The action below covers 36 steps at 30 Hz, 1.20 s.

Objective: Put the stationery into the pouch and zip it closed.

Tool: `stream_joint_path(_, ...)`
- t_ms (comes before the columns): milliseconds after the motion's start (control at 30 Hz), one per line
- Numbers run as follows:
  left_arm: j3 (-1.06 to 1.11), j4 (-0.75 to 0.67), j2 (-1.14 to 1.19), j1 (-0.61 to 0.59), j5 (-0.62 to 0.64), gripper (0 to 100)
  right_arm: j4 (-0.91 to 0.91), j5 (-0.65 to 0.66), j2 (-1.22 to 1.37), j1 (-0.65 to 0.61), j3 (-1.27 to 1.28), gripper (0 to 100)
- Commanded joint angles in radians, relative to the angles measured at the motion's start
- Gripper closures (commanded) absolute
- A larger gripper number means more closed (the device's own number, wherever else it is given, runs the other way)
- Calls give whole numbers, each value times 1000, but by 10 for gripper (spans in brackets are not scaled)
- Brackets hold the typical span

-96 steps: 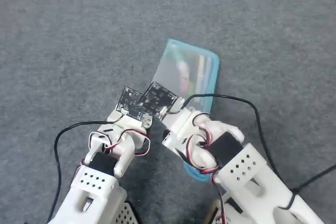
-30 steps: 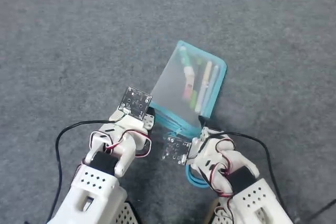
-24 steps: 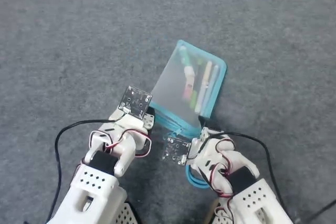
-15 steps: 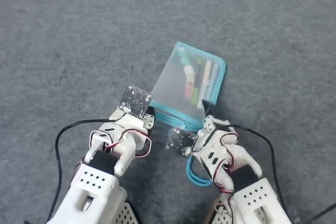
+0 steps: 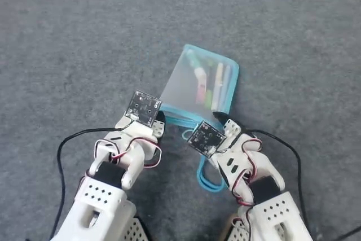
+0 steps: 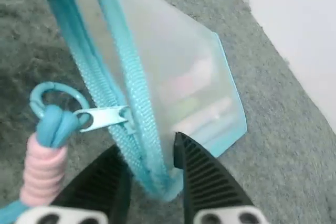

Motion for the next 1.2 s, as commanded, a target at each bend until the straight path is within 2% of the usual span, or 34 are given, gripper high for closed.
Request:
stream_joint_path(0, -68, 0, -21, 8, 5, 990, -24, -28, -15, 2, -80, 992)
stream_joint_path(133, -70, 0, -29, 8, 5, 988, -18, -32, -10, 4, -114, 992)
stream_joint_path(233, -71, 2, -29, 8, 5, 987, 73, -71, 65, 22, -226, 992)
stream_joint_path(467, -76, 5, -29, 6, 5, 987, 274, -222, 493, 68, -591, 991)
stream_joint_path(700, -77, 5, -29, -2, 5, 987, 282, -255, 845, 71, -795, 991)
stream_joint_path(967, -87, 6, -29, -2, 5, 987, 263, -319, 1030, 67, -898, 991)
stream_joint_path(1033, -111, 35, -29, -2, 5, 987, 252, -319, 1049, 67, -898, 991)
stream_joint_path(1167, -222, 198, -29, -2, 26, 947, 248, -319, 1066, 65, -898, 991)
